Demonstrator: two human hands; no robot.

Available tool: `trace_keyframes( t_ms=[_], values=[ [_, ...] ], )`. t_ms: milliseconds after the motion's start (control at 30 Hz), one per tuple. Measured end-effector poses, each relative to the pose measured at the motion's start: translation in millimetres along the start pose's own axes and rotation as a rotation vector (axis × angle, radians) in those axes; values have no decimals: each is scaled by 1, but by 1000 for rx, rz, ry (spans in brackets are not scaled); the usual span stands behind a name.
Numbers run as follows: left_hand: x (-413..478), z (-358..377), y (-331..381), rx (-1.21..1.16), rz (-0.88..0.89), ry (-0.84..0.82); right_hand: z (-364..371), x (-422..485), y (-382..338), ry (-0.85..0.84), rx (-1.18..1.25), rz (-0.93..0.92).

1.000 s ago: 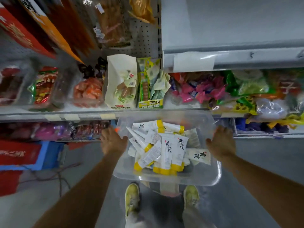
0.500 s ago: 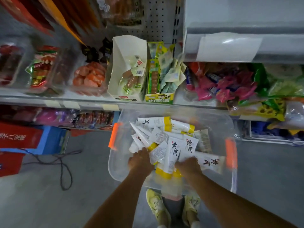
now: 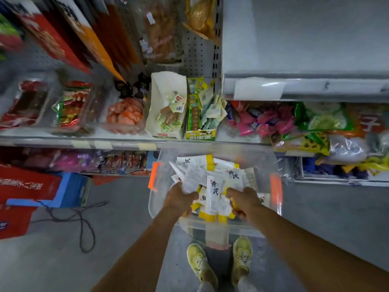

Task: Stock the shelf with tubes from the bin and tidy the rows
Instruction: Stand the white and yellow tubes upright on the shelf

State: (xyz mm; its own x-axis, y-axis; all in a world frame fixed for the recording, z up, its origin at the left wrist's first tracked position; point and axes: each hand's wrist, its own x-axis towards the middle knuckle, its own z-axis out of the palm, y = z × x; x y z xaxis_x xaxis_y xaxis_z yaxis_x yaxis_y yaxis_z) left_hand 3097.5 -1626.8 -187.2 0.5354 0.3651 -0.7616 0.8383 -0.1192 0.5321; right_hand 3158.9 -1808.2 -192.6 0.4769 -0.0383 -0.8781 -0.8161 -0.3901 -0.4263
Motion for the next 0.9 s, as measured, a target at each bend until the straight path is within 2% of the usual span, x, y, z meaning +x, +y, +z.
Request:
trace_keyframes(
  t_ms=[167,267,400,533,733,900],
  values=[
    [-63,-30,42,-412,79,-115,-8,-69,-38,-139,146,-103],
    [-89,-47,69,-524,131,-197,-9,-107,-60,-218,203,-245],
    [-116,-73,104,-511,265,-199,-11,-153,-90,-273,158,-478],
    [-140,-100,136,-392,463,-113,-23,-191,-117,-318,145,-690],
    [-187,-133,189,-349,765,-140,-59,-263,-161,-362,127,-969],
    [-215,-156,253,-387,988,-38,-91,-328,-216,-300,90,-1236]
  ],
)
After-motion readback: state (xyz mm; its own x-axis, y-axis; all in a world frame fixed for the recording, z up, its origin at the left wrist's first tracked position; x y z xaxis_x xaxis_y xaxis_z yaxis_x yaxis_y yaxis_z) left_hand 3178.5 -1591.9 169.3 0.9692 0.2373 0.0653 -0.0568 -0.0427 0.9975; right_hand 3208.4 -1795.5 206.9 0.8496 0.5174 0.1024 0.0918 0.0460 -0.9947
